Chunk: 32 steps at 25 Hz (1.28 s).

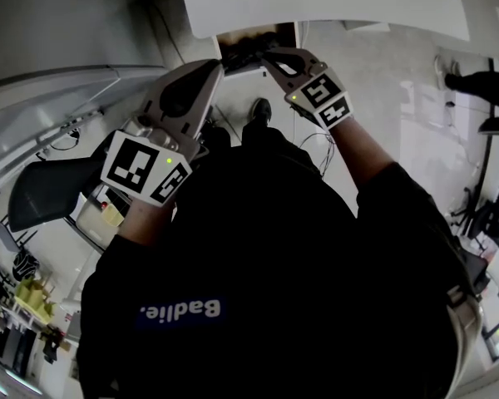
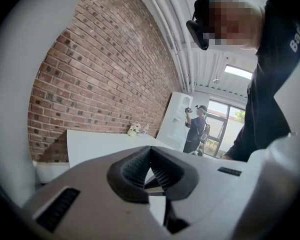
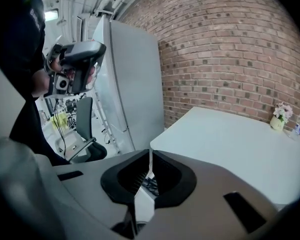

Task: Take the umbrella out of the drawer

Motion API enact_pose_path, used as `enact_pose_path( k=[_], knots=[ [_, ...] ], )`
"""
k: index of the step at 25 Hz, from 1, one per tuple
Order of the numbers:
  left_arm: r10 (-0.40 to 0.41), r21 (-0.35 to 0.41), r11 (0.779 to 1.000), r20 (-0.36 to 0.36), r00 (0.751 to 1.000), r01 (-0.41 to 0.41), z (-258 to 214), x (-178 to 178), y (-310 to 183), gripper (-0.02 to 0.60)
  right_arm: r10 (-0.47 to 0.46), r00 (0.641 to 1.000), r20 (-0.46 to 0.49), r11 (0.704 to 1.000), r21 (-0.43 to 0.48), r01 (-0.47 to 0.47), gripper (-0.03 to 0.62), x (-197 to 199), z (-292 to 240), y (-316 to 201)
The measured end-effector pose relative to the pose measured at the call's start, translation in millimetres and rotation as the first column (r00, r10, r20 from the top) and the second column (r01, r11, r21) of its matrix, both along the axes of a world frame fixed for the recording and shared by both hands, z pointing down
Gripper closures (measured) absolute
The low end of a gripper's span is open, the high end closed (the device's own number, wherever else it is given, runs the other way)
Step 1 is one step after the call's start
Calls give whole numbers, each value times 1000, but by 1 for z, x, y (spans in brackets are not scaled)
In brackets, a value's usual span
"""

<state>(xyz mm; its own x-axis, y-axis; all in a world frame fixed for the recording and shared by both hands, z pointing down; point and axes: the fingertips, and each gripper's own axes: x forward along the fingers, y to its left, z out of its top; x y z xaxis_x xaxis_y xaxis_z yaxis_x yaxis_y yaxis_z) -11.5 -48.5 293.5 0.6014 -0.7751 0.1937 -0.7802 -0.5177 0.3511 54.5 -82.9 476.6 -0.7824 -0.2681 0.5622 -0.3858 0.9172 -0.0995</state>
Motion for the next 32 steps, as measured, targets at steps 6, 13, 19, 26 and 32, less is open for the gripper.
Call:
enact_pose_path(
  k=[6, 13, 19, 26, 32],
  knots=[
    [3, -9, 1000, 13, 1000, -3, 1, -12, -3, 578, -28, 994, -106, 999, 31, 31, 560, -6, 49, -10],
    [-18, -33, 999, 32, 999, 19, 9, -24, -8, 580, -124, 960, -251, 989, 44, 139, 485, -13, 109, -16],
    [-42, -49, 998, 34, 999, 44, 21, -26, -17, 578, -252, 876, -411, 955, 39, 293, 446, -8, 165, -23],
    [-66, -74, 995, 26, 997, 67, 32, -24, -22, 579, -341, 766, -544, 916, -10, 401, 384, 8, 221, -29],
    [-80, -87, 993, 40, 996, 83, 43, -26, -23, 580, -408, 686, -603, 874, -40, 484, 358, 8, 249, -33]
  ],
)
